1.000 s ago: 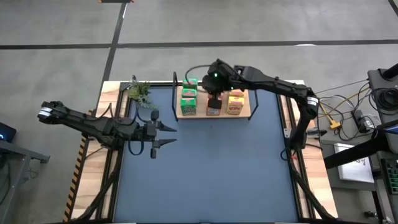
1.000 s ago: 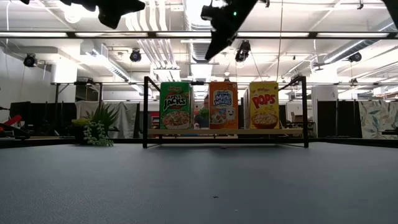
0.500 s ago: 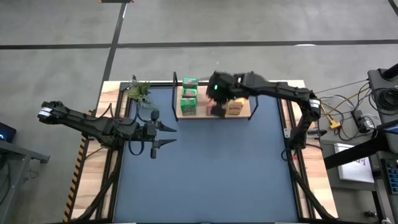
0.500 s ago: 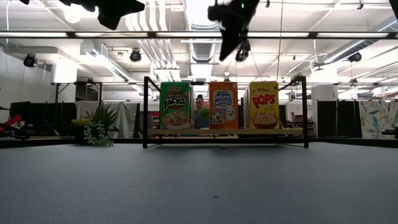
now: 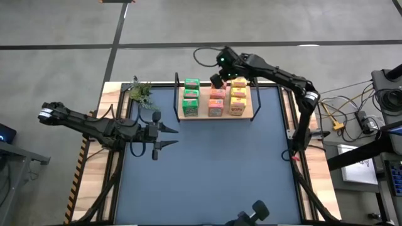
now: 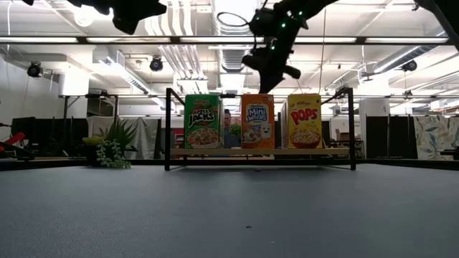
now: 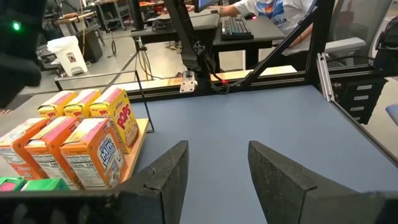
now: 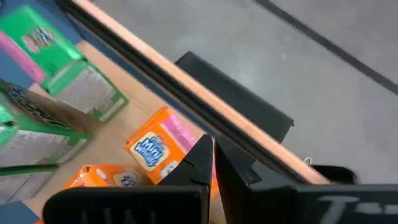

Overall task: Stack cereal on shelf
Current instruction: Adjust the orange cereal boxes

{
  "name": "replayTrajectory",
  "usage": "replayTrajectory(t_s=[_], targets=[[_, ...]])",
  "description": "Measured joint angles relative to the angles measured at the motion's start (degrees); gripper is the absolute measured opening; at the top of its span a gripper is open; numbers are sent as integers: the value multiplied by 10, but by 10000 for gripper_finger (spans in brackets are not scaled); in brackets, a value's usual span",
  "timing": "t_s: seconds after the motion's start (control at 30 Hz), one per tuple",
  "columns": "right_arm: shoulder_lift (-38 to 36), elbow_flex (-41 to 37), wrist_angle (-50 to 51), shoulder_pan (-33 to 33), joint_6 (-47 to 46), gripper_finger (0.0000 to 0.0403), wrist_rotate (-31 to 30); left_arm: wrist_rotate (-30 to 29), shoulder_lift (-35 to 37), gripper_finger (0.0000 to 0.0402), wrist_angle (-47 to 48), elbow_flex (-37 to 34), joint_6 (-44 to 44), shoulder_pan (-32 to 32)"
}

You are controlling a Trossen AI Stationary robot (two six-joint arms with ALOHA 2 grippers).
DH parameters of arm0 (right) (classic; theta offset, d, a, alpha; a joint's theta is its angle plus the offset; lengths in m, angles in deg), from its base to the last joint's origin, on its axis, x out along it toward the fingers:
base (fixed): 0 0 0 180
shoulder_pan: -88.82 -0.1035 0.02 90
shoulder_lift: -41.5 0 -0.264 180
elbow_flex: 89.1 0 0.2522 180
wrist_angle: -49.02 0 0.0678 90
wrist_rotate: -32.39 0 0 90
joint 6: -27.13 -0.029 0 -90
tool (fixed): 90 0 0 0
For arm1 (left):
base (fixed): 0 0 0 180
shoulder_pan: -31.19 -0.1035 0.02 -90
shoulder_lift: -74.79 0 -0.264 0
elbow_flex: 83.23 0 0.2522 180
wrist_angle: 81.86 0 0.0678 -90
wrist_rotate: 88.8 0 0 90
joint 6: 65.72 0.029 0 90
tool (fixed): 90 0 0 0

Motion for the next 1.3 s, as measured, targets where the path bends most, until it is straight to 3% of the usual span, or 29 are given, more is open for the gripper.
replayTrajectory(t_s=[0.53, 1.3], targets=[[53, 0, -13, -15, -15, 9, -4, 0, 0, 150, 7, 0, 2, 0], [38, 1, -21, -27, -11, 9, -1, 0, 0, 150, 7, 0, 2, 0]])
